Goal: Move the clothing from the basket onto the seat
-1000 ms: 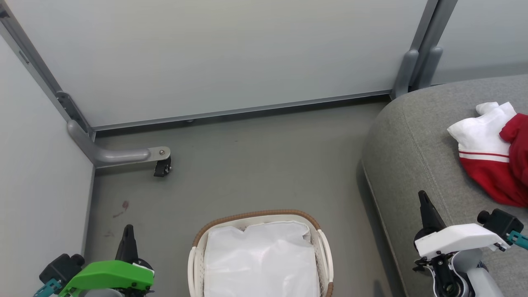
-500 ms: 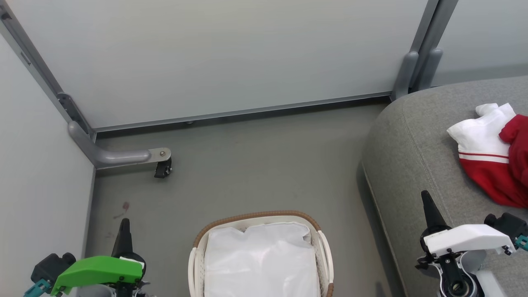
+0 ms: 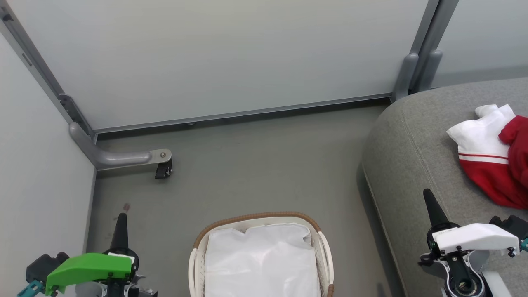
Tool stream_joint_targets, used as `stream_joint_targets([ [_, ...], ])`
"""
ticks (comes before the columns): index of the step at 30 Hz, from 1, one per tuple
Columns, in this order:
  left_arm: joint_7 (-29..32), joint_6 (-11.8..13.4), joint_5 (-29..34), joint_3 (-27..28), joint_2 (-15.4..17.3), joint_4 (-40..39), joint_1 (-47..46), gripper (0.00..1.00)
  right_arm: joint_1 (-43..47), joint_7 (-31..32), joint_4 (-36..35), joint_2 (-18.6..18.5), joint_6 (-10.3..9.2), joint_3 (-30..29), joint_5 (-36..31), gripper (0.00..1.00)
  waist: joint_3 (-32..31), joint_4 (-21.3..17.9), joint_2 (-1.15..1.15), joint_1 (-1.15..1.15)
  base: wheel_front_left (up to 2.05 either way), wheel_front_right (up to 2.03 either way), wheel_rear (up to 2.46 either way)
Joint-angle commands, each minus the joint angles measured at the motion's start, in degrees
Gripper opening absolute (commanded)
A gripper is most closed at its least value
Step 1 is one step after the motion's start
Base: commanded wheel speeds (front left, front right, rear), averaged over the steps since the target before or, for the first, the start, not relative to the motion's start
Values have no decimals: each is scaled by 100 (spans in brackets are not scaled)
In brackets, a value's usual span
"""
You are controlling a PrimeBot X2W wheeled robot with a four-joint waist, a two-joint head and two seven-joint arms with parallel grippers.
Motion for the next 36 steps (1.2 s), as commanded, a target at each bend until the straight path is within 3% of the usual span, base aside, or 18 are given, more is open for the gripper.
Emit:
stream_joint_targets([
  [1,40,-40,-152,36,26,-81,-150,0,19,49,-84,-37,-3,-28,156,0,-3,1,0,0,0,0,0],
  [36,479,-161,-1667,288,35,-327,-216,0,133,492,-348,-50,-4,-180,1763,0,-79,15,0,0,0,0,0],
])
